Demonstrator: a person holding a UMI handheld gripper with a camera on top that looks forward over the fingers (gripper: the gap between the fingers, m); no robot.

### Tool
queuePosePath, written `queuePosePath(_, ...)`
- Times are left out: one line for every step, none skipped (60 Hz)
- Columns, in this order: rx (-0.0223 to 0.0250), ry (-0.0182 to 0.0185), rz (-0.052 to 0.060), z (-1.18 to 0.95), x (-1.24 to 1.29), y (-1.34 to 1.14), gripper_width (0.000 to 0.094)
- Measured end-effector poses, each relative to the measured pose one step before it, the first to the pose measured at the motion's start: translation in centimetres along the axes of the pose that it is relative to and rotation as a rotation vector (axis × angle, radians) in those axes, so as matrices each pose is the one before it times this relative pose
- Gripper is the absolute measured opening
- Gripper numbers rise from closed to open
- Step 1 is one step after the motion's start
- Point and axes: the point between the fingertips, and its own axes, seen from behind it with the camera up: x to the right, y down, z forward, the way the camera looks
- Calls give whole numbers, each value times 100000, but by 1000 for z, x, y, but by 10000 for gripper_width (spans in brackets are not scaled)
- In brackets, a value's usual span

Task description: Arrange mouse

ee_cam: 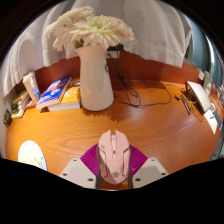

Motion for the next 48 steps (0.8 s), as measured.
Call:
queuePosePath(1099, 597, 287, -528, 85, -691, 362)
queuePosePath(1590, 475, 579, -618, 32, -857, 362)
queuePosePath(1925, 259, 698, -719, -19, -940, 362)
queuePosePath(1958, 135, 665, -743, -66, -992, 361)
queuePosePath(1837, 190, 411, -771, -113, -1004, 362)
queuePosePath(1626, 307, 101, -791, -111, -972, 361)
queuePosePath(1695, 391, 12, -837, -107, -1024, 362)
queuePosePath(1836, 800, 306, -722, -356, -1160, 362)
queuePosePath(2092, 196, 342, -877, -87, -1130, 362)
queuePosePath(2245, 126, 564, -877, -248, -1115, 363)
queuePosePath(2032, -52, 594, -883, -334, -1094, 362)
queuePosePath(1780, -204, 495, -867, -398, -1034, 363)
queuePosePath(1779, -274, 343, -844, -507, -1019, 364)
queuePosePath(1940, -248, 251, -800, -554, -1033, 364)
queuePosePath(2073, -239, 130, -773, -574, -991, 364)
queuePosePath(1916, -214, 42, -742, -590, -944, 363)
queuePosePath(1604, -223, -24, -712, -642, -803, 362)
queuePosePath(1431, 128, 67, -639, -876, -791, 363)
queuePosePath(874, -716, -79, -573, -647, -644, 364)
queuePosePath(1143, -709, 11, -632, -832, -596, 364)
queuePosePath(1076, -882, 3, -559, -937, -548, 364)
queuePosePath(1038, -1030, 64, -530, -1005, -466, 364)
queuePosePath(873, -1039, 69, -486, -1056, -362, 364)
queuePosePath(683, -996, -17, -430, -1042, -240, 363)
queuePosePath(485, -845, -138, -355, -1028, -131, 363)
queuePosePath(275, -688, -166, -291, -1006, -10, 364)
queuePosePath(670, -216, -173, -271, -1175, 190, 365)
queuePosePath(-457, -548, -308, -132, -960, 118, 364)
queuePosePath(-511, -699, -288, -66, -976, 376, 363)
queuePosePath(-823, -745, -263, -19, -995, 544, 363)
queuePosePath(-1069, -836, -87, 32, -1003, 668, 362)
queuePosePath(-1151, -872, -11, 113, -993, 781, 362)
queuePosePath(-1259, -886, -81, 200, -967, 846, 363)
queuePosePath(-1428, -821, -289, 285, -932, 963, 362)
queuePosePath(-1696, -690, -502, 347, -893, 1080, 362)
queuePosePath(-1624, -601, -600, 420, -809, 1277, 363)
queuePosePath(-1866, -469, -615, 382, -715, 1313, 363)
queuePosePath(-2418, 33, -525, 500, -815, 1167, 363)
queuePosePath(-2225, -417, -374, 490, -659, 1301, 362)
queuePosePath(-2288, -380, -211, 531, -623, 1287, 363)
queuePosePath(-2268, -275, -235, 557, -544, 1301, 363)
queuePosePath(-2346, -55, -300, 548, -446, 1286, 363)
queuePosePath(-2404, -17, -510, 557, -398, 1283, 363)
queuePosePath(-2263, 54, -421, 561, -348, 1193, 362)
queuePosePath(-1462, -560, -381, 621, -142, 1264, 362)
queuePosePath(-1707, 172, -323, 545, -303, 973, 363)
queuePosePath(-1598, 491, -449, 526, -326, 969, 363)
queuePosePath(-1660, 262, -646, 544, -190, 948, 363)
